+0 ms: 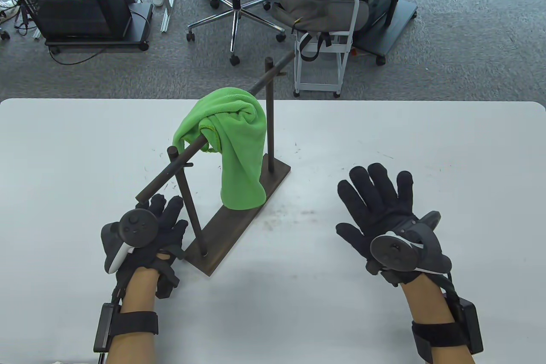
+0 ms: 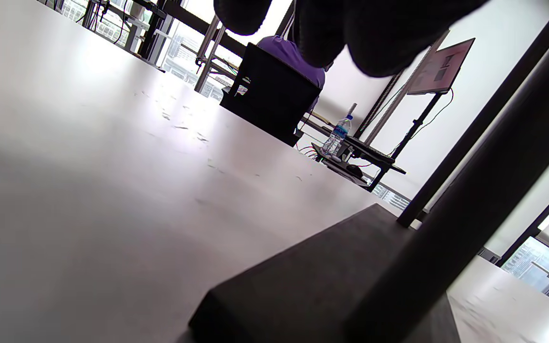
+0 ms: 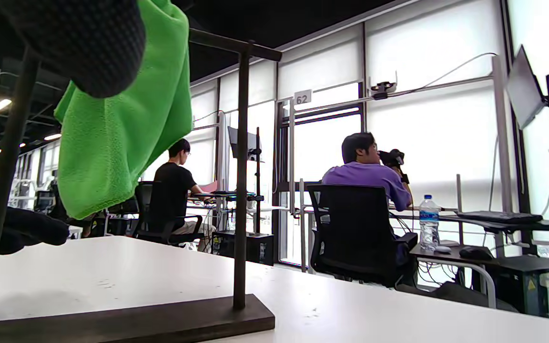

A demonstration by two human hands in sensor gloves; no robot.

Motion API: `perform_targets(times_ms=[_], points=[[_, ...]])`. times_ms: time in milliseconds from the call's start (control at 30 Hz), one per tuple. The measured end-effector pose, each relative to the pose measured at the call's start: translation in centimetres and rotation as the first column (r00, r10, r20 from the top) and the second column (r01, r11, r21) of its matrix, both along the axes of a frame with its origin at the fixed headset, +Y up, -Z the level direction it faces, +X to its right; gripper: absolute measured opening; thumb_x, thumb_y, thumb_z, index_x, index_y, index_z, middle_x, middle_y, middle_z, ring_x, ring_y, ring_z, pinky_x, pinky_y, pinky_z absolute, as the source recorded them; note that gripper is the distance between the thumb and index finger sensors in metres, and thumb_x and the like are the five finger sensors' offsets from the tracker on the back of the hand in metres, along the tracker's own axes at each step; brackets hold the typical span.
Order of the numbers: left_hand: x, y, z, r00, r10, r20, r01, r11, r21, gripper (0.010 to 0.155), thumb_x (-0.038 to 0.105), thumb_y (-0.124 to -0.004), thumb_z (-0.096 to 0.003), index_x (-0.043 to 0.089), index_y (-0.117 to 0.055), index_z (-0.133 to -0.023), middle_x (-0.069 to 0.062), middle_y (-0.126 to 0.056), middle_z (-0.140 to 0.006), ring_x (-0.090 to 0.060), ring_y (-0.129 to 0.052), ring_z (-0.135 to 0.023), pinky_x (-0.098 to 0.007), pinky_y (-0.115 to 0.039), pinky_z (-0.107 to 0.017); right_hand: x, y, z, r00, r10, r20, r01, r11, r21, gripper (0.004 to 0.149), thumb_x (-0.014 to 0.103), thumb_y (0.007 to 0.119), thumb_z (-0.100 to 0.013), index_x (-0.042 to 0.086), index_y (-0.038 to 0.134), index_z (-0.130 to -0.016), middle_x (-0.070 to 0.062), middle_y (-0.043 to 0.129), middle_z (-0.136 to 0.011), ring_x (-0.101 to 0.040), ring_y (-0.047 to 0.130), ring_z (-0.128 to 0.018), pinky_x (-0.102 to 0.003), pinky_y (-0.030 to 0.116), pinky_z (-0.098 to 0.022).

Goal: Hang square towel on desktop hanging rack

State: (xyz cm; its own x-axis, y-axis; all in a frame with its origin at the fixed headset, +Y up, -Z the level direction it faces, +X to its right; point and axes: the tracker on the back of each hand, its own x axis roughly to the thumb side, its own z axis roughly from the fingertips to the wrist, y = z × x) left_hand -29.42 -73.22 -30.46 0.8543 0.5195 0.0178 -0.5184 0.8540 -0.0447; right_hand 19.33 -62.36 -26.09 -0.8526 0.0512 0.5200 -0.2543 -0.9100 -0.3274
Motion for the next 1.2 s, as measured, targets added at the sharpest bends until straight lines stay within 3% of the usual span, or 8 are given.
perform_targets(times_ms=[200, 267, 533, 900, 1200], points=[[-0.5, -0.7, -0.2, 1.0, -0.009, -0.028, 0.008, 1.0, -0.029, 0.063, 0.041, -0.078, -0.0526, 0.023, -0.062, -0.111, -0.016, -0.039, -0.117, -0.058, -0.025, -0.106, -0.074, -0.023, -0.064, 2.0, -3.8, -0.8, 0.998, 0.009, 0.065, -0.006, 0.999, -0.05, 0.087, 0.06, 0.077, -0.049, 0.034, 0.015, -0.104, -0.007, 0.013, -0.118, -0.047, 0.022, -0.106, -0.077, 0.018, -0.062], [-0.7, -1.0, -0.2, 0.999, -0.015, -0.04, 0.013, 0.999, -0.046, 0.063, 0.041, -0.078, -0.0526, 0.023, -0.062, -0.111, -0.016, -0.039, -0.117, -0.058, -0.025, -0.106, -0.075, -0.023, -0.064, 2.4, -5.4, -1.5, 0.996, 0.028, 0.09, -0.015, 0.99, -0.142, 0.087, 0.06, 0.077, -0.049, 0.034, 0.014, -0.103, -0.007, 0.011, -0.118, -0.048, 0.021, -0.106, -0.077, 0.018, -0.063], [-0.7, -1.1, -0.1, 0.999, -0.017, -0.049, 0.013, 0.997, -0.071, 0.063, 0.041, -0.078, -0.0526, 0.023, -0.062, -0.111, -0.016, -0.04, -0.116, -0.059, -0.026, -0.106, -0.075, -0.023, -0.064, 3.7, -8.6, -2.5, 0.988, 0.051, 0.148, -0.011, 0.965, -0.262, 0.086, 0.059, 0.077, -0.05, 0.034, 0.014, -0.103, -0.008, 0.012, -0.118, -0.048, 0.023, -0.106, -0.077, 0.019, -0.063], [-0.5, -1.2, -0.1, 1.0, -0.008, -0.022, 0.006, 0.994, -0.112, 0.064, 0.041, -0.078, -0.0527, 0.023, -0.062, -0.112, -0.017, -0.041, -0.116, -0.06, -0.028, -0.106, -0.075, -0.025, -0.064, 4.9, -10.5, -3.1, 0.968, 0.085, 0.235, -0.004, 0.945, -0.327, 0.083, 0.058, 0.074, -0.051, 0.032, 0.016, -0.104, -0.01, 0.017, -0.118, -0.049, 0.027, -0.105, -0.077, 0.022, -0.063], [-0.7, -1.4, -0.4, 1.0, -0.004, -0.027, 0.0, 0.991, -0.135, 0.063, 0.041, -0.077, -0.0529, 0.023, -0.062, -0.112, -0.018, -0.042, -0.116, -0.06, -0.029, -0.106, -0.075, -0.025, -0.064, 4.3, -10.7, -3.3, 0.967, 0.102, 0.232, -0.02, 0.944, -0.328, 0.082, 0.057, 0.074, -0.051, 0.032, 0.017, -0.104, -0.01, 0.018, -0.118, -0.048, 0.028, -0.105, -0.077, 0.022, -0.063]])
